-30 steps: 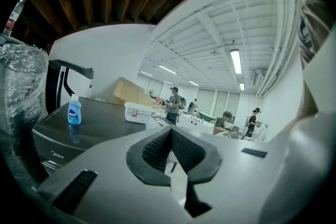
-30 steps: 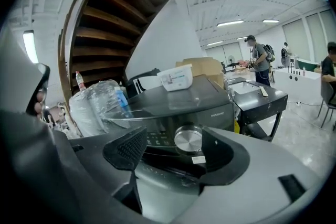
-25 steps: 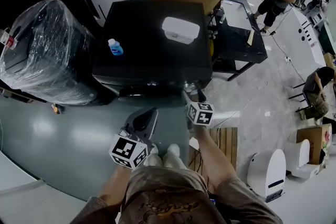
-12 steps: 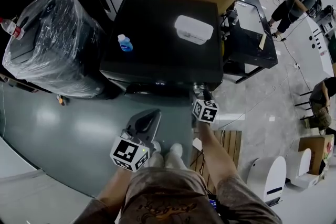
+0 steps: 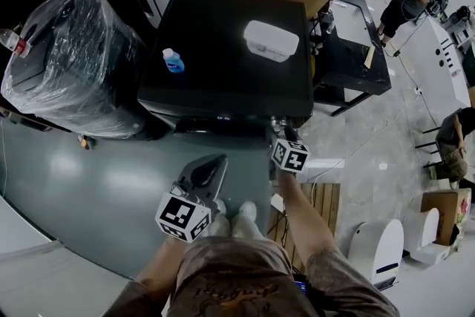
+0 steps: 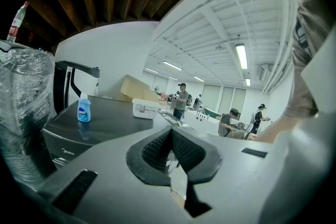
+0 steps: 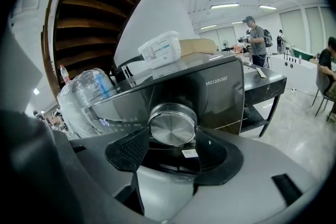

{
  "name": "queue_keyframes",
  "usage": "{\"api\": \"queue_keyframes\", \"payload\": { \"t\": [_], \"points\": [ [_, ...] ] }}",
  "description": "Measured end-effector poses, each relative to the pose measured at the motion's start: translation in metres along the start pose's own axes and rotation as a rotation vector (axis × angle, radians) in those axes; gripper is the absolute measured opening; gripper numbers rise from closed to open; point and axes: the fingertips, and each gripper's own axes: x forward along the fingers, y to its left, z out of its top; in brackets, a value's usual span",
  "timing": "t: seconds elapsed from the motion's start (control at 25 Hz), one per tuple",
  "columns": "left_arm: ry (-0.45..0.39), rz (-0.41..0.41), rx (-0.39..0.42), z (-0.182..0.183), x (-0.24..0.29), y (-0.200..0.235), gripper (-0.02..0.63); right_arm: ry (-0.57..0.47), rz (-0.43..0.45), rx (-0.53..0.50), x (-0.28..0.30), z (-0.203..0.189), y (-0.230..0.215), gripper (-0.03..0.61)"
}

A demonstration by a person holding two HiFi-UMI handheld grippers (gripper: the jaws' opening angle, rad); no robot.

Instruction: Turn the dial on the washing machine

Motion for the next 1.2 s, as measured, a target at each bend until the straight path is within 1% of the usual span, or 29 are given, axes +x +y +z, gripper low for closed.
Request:
{"api": "queue_keyframes", "payload": {
  "t": [0.16,0.4,0.52,0.76,1.0,1.12,1.2],
  "points": [
    [0.005,0.005,0.0,-0.001,0.0,0.002,-0.008,-0.009,0.033,0.091,0.002,-0.001,0.0,0.27],
    [0.009,0.01,-0.002,-0.001,-0.003,0.003,-0.008,-0.084,0.134,0.306,-0.003,0.005,0.002,0.268],
    [0.014,0.011,-0.003,-0.003,-0.002,0.003,-0.008,-0.107,0.175,0.391,-0.003,0.007,0.002,0.268],
    [0.019,0.008,-0.007,-0.005,0.0,0.001,-0.008,-0.152,0.23,0.556,-0.003,0.007,0.002,0.268],
    [0.023,0.011,-0.008,-0.008,-0.001,0.0,-0.008,-0.221,0.278,0.723,-0.004,0.008,0.0,0.268],
    [0.028,0.017,-0.009,-0.01,-0.003,0.0,-0.008,-0.259,0.311,0.839,-0.004,0.006,-0.002,0.268],
    [0.031,0.021,-0.008,-0.011,-0.004,0.0,-0.008,-0.28,0.327,0.894,-0.004,0.005,-0.004,0.268]
  ]
}}
